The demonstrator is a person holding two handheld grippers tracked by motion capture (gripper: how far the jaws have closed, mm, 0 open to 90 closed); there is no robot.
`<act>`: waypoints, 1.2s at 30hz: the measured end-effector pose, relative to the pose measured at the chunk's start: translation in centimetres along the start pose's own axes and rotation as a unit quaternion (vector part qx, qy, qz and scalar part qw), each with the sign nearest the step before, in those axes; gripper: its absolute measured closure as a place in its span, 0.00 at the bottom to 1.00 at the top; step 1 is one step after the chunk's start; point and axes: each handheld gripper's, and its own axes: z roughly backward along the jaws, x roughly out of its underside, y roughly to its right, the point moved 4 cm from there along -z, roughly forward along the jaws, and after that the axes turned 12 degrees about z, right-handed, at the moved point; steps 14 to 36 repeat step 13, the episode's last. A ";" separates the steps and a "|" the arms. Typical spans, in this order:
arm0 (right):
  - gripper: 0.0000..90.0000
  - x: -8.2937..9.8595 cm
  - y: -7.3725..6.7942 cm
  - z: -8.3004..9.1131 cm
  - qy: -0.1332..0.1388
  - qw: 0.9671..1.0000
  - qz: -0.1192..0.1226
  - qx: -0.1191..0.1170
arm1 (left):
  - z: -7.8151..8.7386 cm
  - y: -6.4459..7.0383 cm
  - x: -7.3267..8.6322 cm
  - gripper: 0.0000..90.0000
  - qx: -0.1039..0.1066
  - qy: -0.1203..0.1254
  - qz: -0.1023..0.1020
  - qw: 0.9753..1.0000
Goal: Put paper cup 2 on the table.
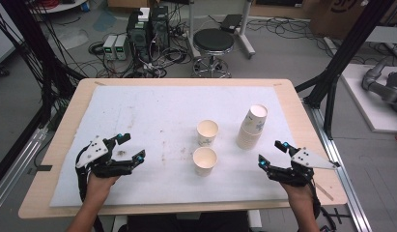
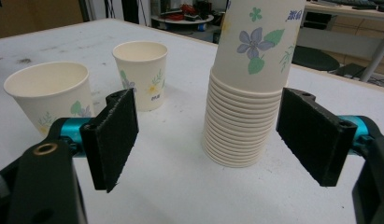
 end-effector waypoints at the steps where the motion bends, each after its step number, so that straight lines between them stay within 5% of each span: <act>1: 0.24 0.0 0.0 0.0 -0.001 1.000 -0.001 0.000 | 0.0 0.0 0.0 0.18 -0.001 0.001 0.001 1.000; 36: 0.24 0.0 -0.1 -0.2 -0.006 1.000 0.003 -0.003 | 0.0 -0.3 0.1 0.18 -0.005 0.000 0.004 1.000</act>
